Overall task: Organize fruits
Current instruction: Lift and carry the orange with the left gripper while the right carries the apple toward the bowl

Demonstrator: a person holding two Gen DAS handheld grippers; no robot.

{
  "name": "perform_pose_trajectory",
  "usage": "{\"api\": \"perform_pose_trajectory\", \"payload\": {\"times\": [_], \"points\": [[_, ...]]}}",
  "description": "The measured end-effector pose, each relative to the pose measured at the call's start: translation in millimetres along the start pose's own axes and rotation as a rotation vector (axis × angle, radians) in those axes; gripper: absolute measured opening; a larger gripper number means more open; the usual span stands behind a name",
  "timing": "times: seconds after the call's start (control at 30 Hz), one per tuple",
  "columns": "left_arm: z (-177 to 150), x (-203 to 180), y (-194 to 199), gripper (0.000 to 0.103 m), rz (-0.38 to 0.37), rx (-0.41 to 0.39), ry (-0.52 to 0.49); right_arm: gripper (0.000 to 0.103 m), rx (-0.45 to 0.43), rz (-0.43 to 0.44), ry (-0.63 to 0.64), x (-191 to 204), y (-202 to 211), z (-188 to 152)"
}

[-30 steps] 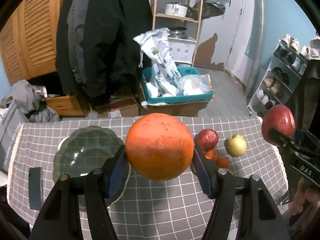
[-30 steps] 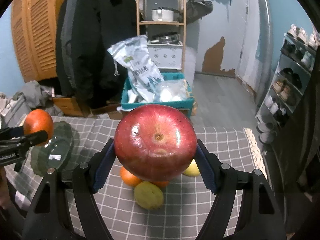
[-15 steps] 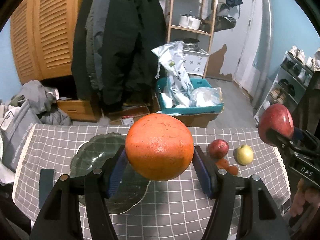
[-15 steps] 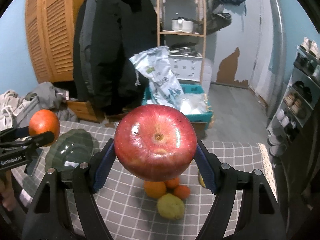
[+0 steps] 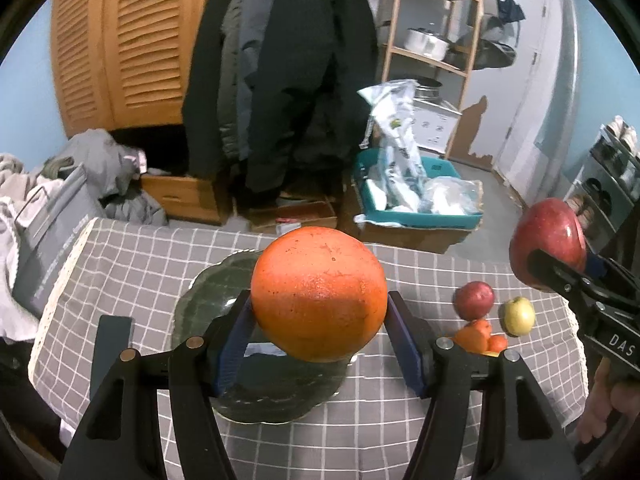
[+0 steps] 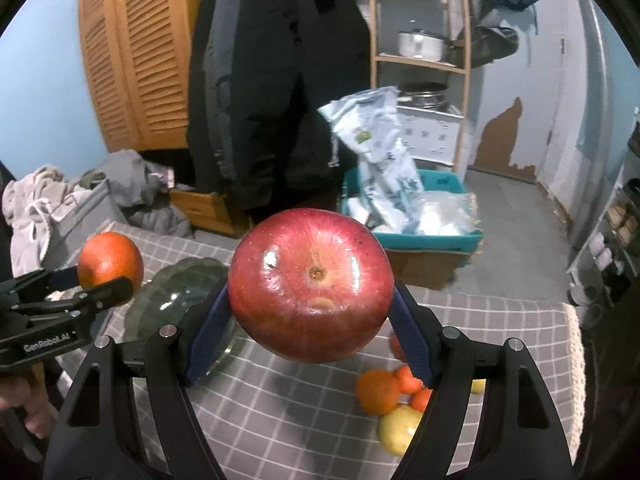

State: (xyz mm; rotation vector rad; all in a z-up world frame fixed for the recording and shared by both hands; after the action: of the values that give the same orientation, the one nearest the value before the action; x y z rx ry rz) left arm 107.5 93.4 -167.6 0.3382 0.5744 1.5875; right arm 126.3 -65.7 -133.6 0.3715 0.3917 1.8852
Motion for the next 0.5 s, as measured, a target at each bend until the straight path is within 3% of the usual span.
{"api": "perform_pose_trajectory", "payload": {"times": [0.5], "points": [[-32, 64, -28, 0.066, 0.081, 0.087, 0.061, 0.077, 0.089, 0.125, 0.017, 75, -54, -18]]}}
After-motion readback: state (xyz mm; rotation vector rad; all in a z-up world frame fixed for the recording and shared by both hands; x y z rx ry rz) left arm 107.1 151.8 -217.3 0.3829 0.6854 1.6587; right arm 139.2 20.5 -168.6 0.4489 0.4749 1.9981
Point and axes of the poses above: each gripper's, at about its wrist camera, not at the fingertips, and y roughly against the way its jaws point, x to its left, z to its top, the point moved 10 cm from there along -y, roughly the way its jaws point, and after that the axes turned 13 degrees about -x, right-handed, at the moved point
